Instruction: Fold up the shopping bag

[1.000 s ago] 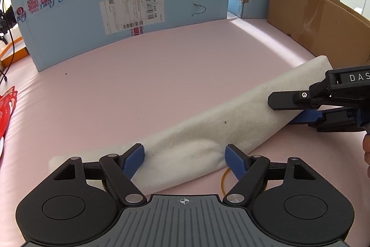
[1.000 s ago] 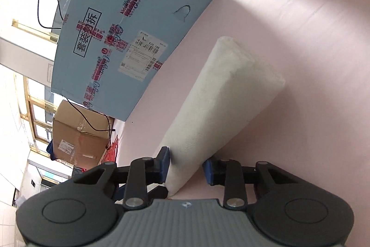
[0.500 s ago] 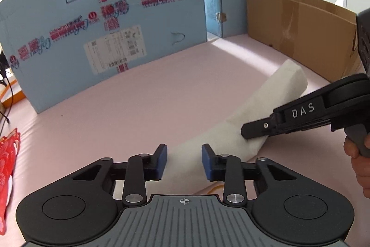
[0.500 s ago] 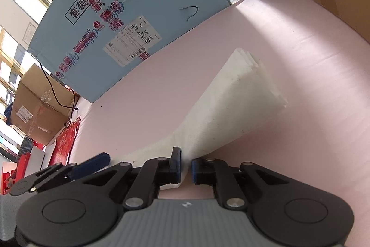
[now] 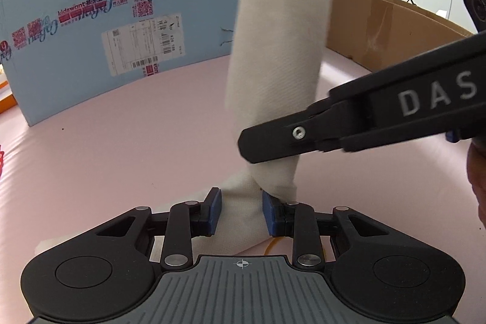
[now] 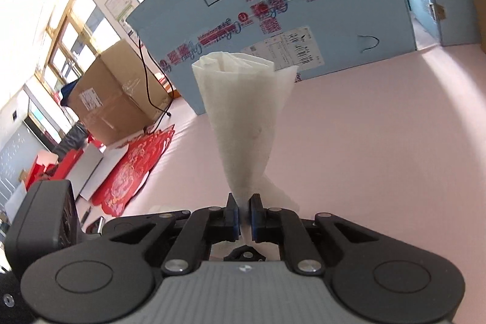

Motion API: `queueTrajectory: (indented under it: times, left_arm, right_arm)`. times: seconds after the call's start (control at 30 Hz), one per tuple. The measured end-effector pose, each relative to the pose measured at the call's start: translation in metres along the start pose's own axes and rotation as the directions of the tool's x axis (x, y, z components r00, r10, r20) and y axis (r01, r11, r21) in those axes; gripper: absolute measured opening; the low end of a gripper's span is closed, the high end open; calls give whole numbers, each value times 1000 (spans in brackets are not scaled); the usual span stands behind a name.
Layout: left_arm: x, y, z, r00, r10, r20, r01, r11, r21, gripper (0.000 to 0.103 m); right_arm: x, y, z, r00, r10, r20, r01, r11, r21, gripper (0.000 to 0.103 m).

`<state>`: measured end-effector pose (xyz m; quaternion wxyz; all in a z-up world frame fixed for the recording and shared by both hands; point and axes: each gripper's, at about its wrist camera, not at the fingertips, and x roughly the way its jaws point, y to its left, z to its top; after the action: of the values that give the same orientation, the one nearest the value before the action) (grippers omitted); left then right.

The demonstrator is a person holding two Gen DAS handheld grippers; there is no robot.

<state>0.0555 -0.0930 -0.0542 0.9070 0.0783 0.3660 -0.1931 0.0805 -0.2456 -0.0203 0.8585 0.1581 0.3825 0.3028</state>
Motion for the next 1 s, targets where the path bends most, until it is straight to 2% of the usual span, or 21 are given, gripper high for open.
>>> queueTrajectory:
  times: [0.07,0.1,0.2,0.33,0.4,0.47,0.57,0.7,0.77,0.83,0.9,1.0]
  left_arm:
    - [-12,11,4,1000,-4,-23,3,999,-40,31]
    - [-23,15,4,1000,26,-13,-26,998,-52,34]
    - [-61,30,-3,993,117,7,-115,989,-90,35]
    - [-61,60,-32,990,127,-58,-136,968,-210,35]
    - [-56,69,-42,994,104,-35,-110,959,-260,35]
    - [-53,72,-46,995,103,-3,-100,957,-274,35]
    - [-54,72,-49,995,102,15,-95,962,-257,36]
    - [-62,77,-49,997,82,16,-74,957,-280,37]
    - [-77,77,-46,994,110,16,-101,954,-282,46]
    - [-101,75,-45,980,197,24,-182,939,-293,59]
    - [-118,70,-40,965,255,64,-227,930,-291,62]
    - [-107,59,-27,972,213,101,-183,951,-249,63]
  right_arm:
    - [6,4,2,999,-31,-19,30,999,-36,7]
    - [7,6,2,999,-40,-24,39,998,-58,7]
    - [10,16,0,997,-71,-35,65,986,-153,7]
    - [17,38,-11,994,-96,-47,74,935,-346,7]
    - [24,48,-17,993,-102,-65,66,905,-421,8]
    - [29,56,-22,991,-101,-93,45,880,-473,10]
    - [35,63,-30,987,-92,-134,6,843,-537,19]
    - [39,69,-35,982,-81,-170,-34,812,-583,28]
    - [39,73,-37,982,-83,-170,-35,804,-594,33]
    - [38,74,-39,982,-78,-171,-39,805,-591,38]
    - [38,77,-42,983,-81,-166,-37,797,-603,42]
    - [41,81,-48,983,-91,-156,-34,756,-654,47]
